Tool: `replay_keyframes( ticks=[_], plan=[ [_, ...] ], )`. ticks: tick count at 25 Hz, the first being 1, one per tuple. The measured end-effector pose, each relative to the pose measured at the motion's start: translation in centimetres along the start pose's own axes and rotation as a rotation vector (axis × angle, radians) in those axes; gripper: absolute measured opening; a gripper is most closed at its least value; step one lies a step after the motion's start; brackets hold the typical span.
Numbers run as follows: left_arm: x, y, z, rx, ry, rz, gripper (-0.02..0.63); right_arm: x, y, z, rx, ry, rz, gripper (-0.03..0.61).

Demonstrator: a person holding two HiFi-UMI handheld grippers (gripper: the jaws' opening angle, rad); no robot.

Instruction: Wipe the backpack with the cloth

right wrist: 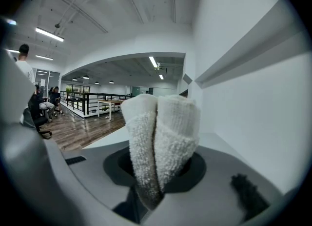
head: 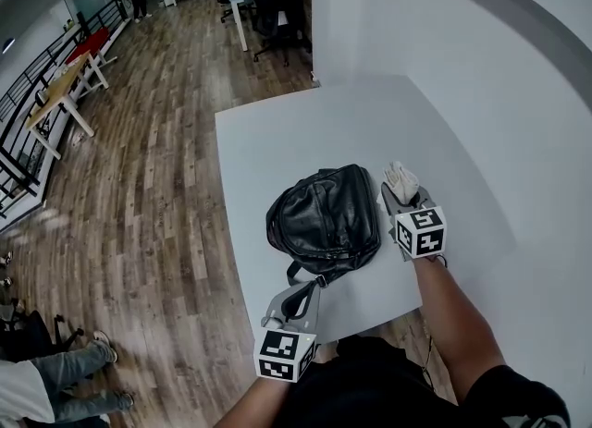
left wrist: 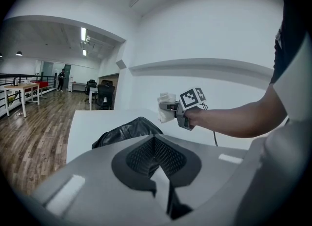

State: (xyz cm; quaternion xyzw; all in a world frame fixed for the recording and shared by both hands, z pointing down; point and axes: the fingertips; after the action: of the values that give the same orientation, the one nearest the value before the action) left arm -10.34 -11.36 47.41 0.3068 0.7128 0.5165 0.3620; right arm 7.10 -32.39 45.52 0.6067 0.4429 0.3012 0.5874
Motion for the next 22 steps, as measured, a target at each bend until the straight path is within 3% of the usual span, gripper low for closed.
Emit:
replay_keyframes(
  ticks=[18, 22],
  plan=[
    [1.6, 0.4, -0.9, 0.004, -0.027, -0.005, 0.006, 0.0, -0.6, -1.2, 0.008, -0.006, 0.012, 0.098],
    [1.9, 0.3, -1.5, 0.02, -0.056, 0.001, 0.006, -0.3, -1.2, -3.0, -0.036, -0.038, 0.039, 0.098]
  ],
)
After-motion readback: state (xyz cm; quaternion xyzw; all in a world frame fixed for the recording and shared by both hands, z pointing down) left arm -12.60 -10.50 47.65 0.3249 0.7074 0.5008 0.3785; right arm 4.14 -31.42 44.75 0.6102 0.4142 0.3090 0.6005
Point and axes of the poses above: the fingertips, and each gripper's own axes: x backward along the fingers, z to its right, y out of its underside, and after that the axes turned 10 degrees about z, right-handed
